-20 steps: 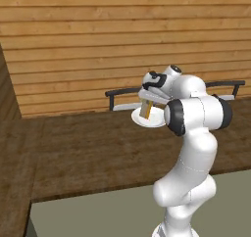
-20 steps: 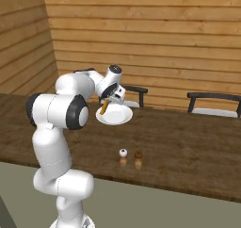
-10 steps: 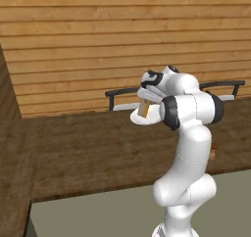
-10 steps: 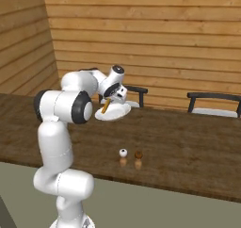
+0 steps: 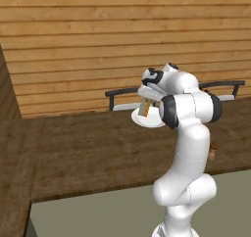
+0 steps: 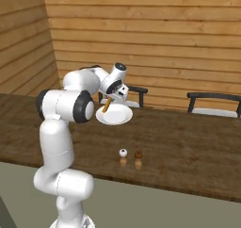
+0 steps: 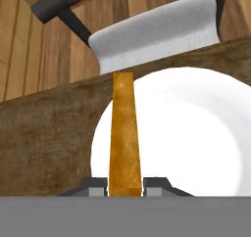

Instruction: Start the toaster. Once the lever pops up, take the bread to the plate on the dining counter.

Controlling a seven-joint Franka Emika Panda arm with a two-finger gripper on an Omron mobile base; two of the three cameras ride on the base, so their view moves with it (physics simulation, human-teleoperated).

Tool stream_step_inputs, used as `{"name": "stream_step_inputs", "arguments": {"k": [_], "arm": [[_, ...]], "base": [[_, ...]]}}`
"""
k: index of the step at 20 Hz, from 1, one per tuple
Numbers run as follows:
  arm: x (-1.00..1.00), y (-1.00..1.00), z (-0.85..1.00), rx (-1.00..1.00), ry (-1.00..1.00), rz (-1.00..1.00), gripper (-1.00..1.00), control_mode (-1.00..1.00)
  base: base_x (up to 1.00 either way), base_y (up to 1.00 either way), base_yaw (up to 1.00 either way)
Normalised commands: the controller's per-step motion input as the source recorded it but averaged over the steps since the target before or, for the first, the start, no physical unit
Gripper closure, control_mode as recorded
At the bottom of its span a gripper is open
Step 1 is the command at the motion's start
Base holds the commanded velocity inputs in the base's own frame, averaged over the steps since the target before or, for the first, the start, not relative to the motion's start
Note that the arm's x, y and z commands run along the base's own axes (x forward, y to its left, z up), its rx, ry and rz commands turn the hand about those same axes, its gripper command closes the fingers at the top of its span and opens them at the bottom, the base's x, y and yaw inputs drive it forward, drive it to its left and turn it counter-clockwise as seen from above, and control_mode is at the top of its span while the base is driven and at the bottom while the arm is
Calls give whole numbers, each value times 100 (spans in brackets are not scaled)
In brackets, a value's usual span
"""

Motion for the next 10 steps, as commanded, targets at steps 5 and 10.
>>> {"name": "stream_step_inputs", "arguments": {"k": [5, 10], "arm": [[-10, 0, 0, 0, 0, 0, -100, -100], [-72, 0, 0, 0, -4, -5, -100, -100]], "base": [[0, 0, 0], [0, 0, 0]]}}
